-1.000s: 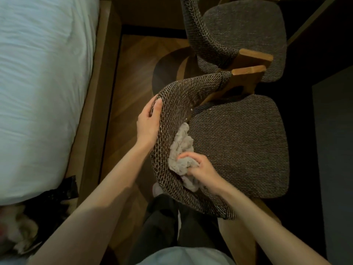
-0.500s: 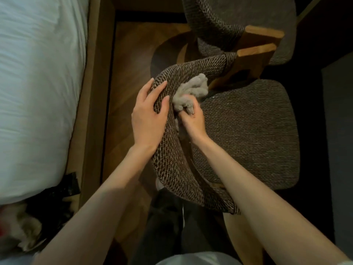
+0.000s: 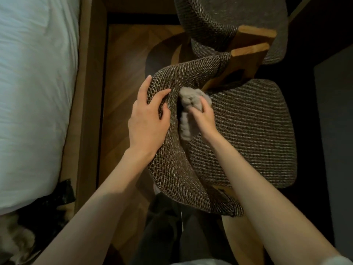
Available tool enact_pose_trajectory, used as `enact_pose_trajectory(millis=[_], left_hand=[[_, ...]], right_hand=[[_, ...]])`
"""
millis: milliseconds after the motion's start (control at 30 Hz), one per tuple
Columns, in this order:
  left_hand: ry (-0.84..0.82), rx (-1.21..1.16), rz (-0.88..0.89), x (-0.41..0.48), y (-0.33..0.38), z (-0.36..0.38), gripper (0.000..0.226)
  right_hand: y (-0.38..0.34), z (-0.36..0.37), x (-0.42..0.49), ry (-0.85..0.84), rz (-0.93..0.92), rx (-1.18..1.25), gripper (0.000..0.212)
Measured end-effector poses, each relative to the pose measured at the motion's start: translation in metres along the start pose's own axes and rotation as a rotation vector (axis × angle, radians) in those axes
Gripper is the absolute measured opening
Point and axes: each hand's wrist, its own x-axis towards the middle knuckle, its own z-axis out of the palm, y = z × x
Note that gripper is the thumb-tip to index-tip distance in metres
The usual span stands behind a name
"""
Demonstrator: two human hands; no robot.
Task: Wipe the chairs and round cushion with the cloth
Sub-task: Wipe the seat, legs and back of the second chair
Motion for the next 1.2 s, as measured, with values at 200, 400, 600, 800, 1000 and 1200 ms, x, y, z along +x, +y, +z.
enact_pose_trajectory(millis=[200,400,600,800,1000,1200], left_hand=[[0.023,-0.026,0.003,0.002,-0.002,0.002,0.035],[0.017,-0.018,-0.001,0.0,0.0,0.0,0.035],[0.013,-0.022,0.006,-0.001,-0.002,0.001,0.035],[0.057,-0.022,0.017,0.0,-0.006,0.006,0.033],[0.065,-0.011,0.02,0.002,-0.006,0.006,0.031],[0.035,0.031,0.012,-0.001,-0.002,0.004,0.034]], right_hand=[[0.034,0.037,0.004,0.044,-0.001,-0.102,0.034],[0.093,-0.019,-0.073,-0.324,0.205,-0.253,0.016],[0.066,-0.043,-0.054,-0.187,0.153,-0.22,0.024],[0.031,0.015,0.022,0.003,0.081,-0.095,0.042],[0.081,0.004,-0.032,-0.196,0.127,-0.246,0.049],[0.11,-0.062,-0.101,-0.427,0.268,-0.571,0.026]])
